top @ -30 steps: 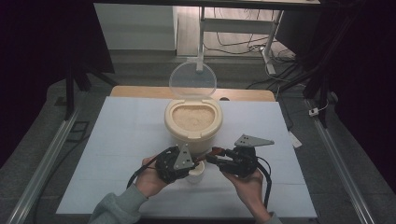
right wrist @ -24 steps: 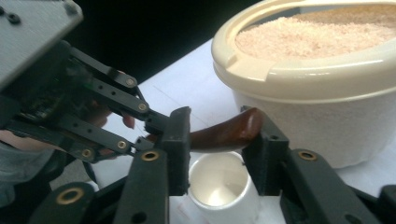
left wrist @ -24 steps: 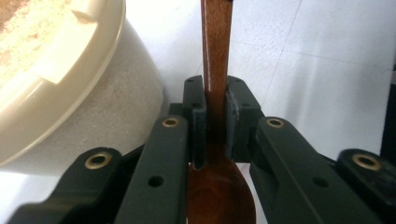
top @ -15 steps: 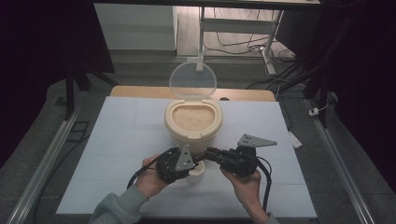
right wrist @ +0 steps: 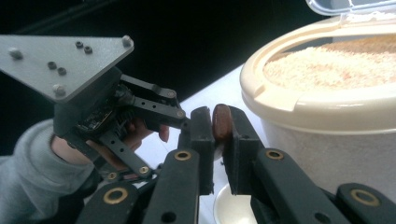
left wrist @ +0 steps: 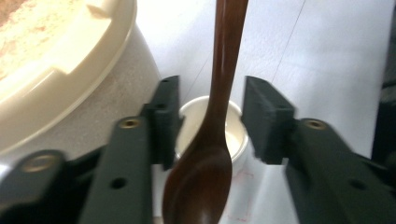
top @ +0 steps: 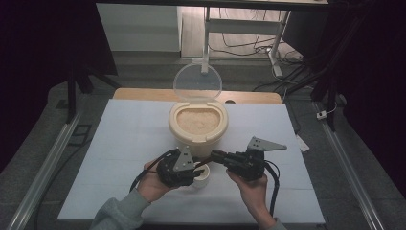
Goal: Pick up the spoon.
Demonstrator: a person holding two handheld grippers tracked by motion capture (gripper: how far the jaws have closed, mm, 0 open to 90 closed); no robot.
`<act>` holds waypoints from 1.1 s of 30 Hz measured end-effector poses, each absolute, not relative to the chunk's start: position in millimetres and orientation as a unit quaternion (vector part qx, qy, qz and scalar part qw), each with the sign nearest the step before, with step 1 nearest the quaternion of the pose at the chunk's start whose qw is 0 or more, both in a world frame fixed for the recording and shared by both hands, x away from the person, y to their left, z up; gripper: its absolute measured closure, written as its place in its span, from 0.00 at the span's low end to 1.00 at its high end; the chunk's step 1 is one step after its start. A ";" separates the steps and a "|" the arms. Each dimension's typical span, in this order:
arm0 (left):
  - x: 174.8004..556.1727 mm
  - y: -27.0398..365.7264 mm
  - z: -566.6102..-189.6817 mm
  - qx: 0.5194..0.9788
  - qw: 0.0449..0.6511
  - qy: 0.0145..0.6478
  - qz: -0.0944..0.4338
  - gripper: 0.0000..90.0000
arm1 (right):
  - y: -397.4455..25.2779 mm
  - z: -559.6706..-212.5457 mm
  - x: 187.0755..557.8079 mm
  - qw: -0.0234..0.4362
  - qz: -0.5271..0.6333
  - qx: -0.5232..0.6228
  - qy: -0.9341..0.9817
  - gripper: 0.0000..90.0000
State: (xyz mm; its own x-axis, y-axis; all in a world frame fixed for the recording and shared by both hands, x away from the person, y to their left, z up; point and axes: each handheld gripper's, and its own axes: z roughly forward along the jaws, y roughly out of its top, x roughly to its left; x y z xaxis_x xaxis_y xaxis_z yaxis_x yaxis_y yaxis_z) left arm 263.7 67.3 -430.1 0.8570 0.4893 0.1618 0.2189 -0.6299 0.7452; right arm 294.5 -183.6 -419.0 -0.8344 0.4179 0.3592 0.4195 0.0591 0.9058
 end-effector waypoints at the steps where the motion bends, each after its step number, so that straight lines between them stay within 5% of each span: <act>1: 262.0 75.0 -429.9 0.876 0.396 0.213 0.175 0.49 | -184.8 -418.5 294.7 -0.002 -0.623 -0.288 -0.727 0.92; 15: 243.3 147.3 -452.8 0.830 0.440 0.292 0.178 0.29 | -196.6 -413.7 295.9 -0.023 -0.633 -0.284 -0.720 0.92; 33: 241.5 220.2 -491.9 0.797 0.424 0.394 0.170 0.26 | -214.1 -403.2 297.4 -0.048 -0.640 -0.283 -0.713 0.92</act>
State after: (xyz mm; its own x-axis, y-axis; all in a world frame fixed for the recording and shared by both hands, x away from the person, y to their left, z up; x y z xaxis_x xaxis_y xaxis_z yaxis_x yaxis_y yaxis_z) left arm 241.5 220.2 -491.9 0.6318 0.7725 -0.0640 0.4847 -0.3293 0.8103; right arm 297.4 -214.1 -403.2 -0.8349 0.4654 0.2937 0.3419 0.0203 0.9395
